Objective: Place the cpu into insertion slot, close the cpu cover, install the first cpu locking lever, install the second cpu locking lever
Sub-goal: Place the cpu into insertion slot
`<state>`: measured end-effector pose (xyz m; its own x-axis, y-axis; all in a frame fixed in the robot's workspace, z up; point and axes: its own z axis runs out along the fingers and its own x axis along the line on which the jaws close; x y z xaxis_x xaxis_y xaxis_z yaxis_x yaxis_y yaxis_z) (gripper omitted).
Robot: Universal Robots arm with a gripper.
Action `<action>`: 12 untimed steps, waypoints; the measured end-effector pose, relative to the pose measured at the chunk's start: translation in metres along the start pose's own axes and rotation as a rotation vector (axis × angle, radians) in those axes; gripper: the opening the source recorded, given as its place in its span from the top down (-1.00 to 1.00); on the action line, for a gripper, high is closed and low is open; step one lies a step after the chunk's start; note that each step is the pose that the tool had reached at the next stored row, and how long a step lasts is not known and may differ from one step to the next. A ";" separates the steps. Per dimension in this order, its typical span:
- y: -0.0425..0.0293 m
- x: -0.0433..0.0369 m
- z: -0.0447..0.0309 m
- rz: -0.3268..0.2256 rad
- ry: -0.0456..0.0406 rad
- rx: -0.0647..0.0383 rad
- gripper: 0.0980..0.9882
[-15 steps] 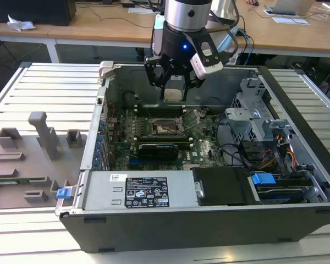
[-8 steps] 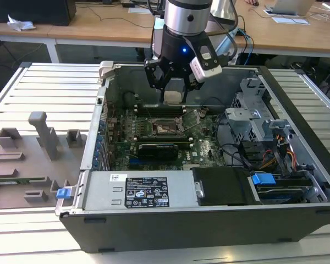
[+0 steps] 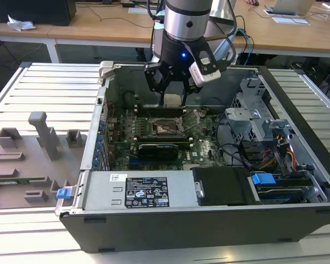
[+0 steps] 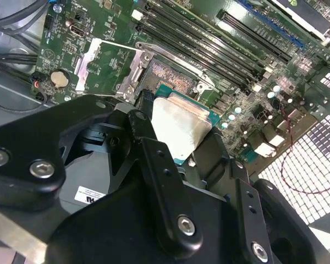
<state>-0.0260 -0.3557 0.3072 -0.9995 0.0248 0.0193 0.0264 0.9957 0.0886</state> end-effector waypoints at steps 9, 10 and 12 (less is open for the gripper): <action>-0.0006 -0.0001 0.0094 0.000 -0.0002 0.008 0.00; 0.0001 -0.0002 0.0100 0.000 -0.0004 0.016 0.00; 0.0032 -0.0004 0.0112 0.000 -0.0008 0.032 0.00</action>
<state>-0.0258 -0.3515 0.2963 -0.9995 0.0252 0.0185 0.0263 0.9980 0.0568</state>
